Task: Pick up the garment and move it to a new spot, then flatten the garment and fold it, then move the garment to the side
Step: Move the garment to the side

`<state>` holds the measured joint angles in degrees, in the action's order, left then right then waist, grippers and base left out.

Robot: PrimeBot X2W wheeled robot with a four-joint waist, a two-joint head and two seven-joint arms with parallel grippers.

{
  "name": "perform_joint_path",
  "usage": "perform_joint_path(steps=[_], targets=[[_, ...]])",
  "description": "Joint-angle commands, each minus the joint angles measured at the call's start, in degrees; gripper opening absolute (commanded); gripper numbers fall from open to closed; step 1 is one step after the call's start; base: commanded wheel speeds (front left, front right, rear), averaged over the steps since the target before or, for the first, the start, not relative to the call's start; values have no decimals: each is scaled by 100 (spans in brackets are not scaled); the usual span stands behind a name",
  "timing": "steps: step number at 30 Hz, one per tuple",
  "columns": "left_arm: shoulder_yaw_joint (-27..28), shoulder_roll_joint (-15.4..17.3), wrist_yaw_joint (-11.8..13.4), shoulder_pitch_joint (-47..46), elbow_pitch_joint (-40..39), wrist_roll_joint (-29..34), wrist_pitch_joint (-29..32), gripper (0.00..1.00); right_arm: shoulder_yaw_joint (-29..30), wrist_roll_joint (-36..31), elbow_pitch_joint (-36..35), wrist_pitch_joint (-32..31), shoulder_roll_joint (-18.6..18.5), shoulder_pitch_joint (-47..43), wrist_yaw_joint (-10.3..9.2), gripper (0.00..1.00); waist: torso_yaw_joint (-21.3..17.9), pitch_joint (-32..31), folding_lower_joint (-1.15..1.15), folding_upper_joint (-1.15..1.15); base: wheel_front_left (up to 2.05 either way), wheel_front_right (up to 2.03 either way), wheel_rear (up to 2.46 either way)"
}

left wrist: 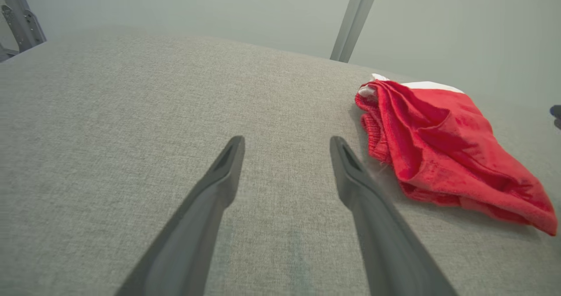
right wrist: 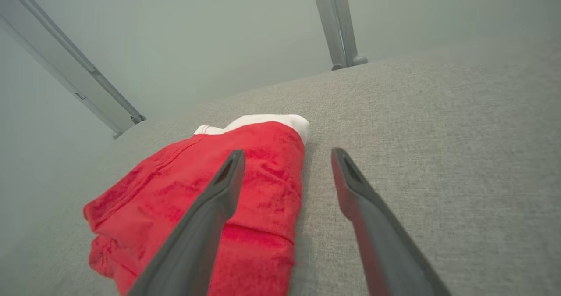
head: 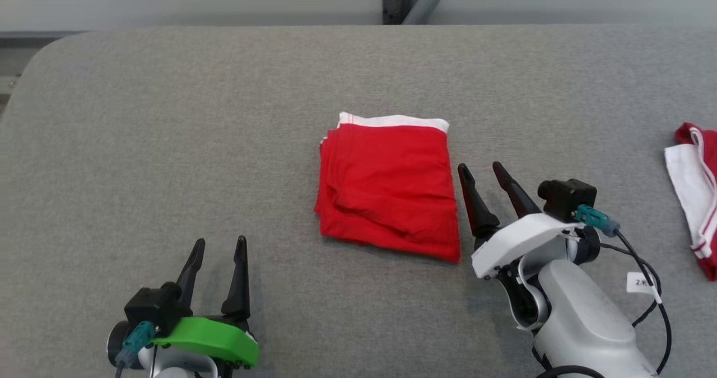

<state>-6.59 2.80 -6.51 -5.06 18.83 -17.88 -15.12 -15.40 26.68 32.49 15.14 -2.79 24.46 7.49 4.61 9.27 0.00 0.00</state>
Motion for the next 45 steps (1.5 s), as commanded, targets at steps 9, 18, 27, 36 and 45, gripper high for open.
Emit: perform_joint_path(steps=[9,18,27,36,45], targets=[[-102,20,38,-147,-99,60,3,100,-288,1022,1304,-3,-125,713,-1,100,1016,668,0,0,0,0,0],[-129,22,31,-134,-97,107,3,100,-864,1448,1691,-29,-141,752,16,0,901,537,0,0,0,0,0],[-80,23,-24,35,-67,197,3,100,-503,1241,1254,-10,-190,347,-5,0,100,56,0,0,0,0,0],[-133,22,-79,-17,-56,283,3,100,-234,980,1025,-4,-109,-142,-5,0,-1617,-243,0,0,0,0,0],[-199,24,-96,-86,-14,224,2,100,-281,973,855,-4,-50,-453,-4,0,-3178,-256,0,0,0,0,0]])
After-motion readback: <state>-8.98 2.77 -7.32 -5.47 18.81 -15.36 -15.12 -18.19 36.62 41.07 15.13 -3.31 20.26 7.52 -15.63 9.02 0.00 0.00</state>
